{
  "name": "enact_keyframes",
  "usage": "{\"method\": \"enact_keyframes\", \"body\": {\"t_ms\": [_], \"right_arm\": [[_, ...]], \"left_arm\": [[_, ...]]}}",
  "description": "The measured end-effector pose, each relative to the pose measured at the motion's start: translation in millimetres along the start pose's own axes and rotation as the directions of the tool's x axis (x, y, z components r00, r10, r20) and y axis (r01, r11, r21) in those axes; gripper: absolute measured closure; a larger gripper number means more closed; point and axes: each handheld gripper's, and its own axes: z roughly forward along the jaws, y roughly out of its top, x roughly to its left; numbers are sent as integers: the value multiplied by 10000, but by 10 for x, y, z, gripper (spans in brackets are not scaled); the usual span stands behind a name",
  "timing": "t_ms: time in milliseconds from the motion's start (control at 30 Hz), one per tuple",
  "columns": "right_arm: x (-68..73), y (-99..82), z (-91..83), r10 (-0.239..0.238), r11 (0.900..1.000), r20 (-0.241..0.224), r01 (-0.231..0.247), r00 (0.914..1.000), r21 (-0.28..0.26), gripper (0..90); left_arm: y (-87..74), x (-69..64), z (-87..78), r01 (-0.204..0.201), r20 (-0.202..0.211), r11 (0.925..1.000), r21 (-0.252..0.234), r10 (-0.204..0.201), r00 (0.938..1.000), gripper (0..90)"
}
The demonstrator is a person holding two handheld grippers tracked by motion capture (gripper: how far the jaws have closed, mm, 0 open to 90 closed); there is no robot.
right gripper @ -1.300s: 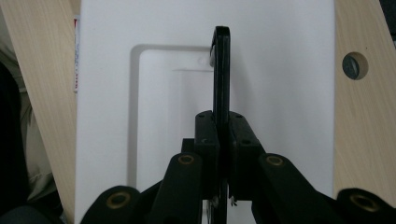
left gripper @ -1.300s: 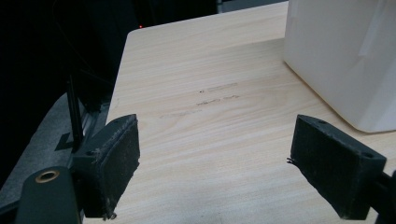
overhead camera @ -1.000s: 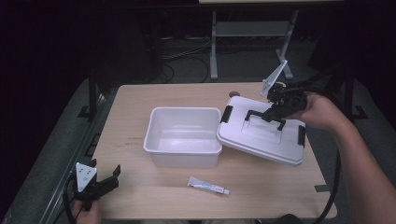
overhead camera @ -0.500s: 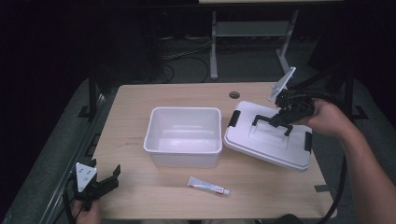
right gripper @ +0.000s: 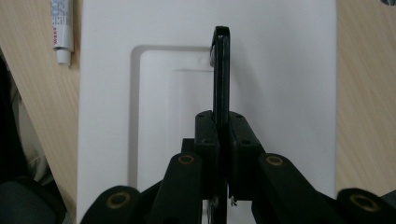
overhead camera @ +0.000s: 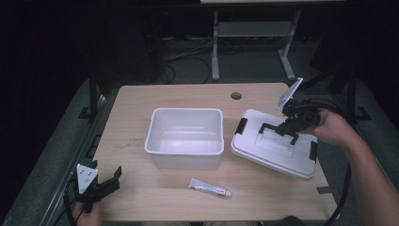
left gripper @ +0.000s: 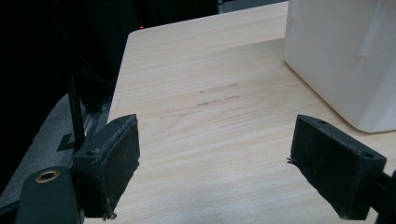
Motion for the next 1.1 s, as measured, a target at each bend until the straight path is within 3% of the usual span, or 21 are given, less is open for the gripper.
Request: {"method": "enact_keyframes", "body": {"t_ms": [500, 1100], "right_arm": [[-25, -145, 434, 193, 9995, -373, -184, 9991, 264, 841], [-13, -175, 788, 250, 9978, -689, -207, 9973, 627, 840]], "left_arm": [[-1, 2, -1, 34, -20, 10000, -17, -34, 10000, 150], [-2, 9, -4, 49, -51, 10000, -41, -50, 10000, 150]]}}
